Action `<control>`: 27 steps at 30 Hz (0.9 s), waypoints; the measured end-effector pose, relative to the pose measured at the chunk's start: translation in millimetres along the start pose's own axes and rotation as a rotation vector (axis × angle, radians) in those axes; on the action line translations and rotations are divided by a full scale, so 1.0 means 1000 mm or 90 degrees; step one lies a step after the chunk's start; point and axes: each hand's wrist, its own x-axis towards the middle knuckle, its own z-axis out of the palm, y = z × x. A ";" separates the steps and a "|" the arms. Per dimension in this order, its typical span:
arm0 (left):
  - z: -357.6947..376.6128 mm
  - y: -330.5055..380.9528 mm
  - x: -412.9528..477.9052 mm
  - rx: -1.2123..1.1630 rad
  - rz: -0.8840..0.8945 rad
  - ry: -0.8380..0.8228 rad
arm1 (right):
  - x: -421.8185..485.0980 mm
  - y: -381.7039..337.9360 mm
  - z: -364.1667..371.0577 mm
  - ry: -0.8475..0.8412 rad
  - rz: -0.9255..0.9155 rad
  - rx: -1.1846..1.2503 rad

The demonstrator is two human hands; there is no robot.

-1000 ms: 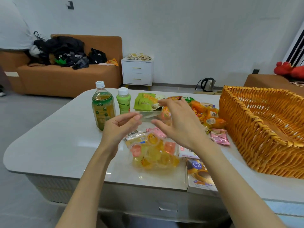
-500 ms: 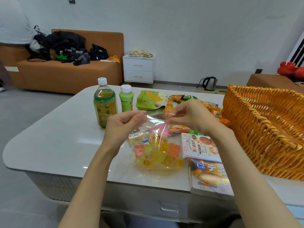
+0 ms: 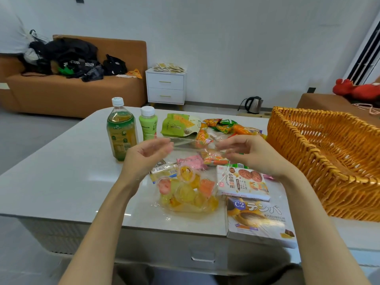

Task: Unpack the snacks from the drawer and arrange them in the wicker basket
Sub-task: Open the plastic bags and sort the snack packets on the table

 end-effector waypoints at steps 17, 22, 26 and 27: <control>0.003 -0.002 0.009 0.022 -0.017 0.007 | 0.015 -0.004 0.023 0.105 -0.005 -0.032; -0.010 -0.006 0.003 0.007 -0.045 -0.109 | 0.004 0.005 0.005 0.014 -0.039 0.110; -0.012 -0.007 0.003 -0.141 -0.087 -0.105 | -0.002 0.010 -0.002 -0.043 -0.035 0.171; -0.012 -0.007 0.003 -0.169 -0.091 -0.079 | -0.004 0.009 -0.004 -0.060 -0.028 0.171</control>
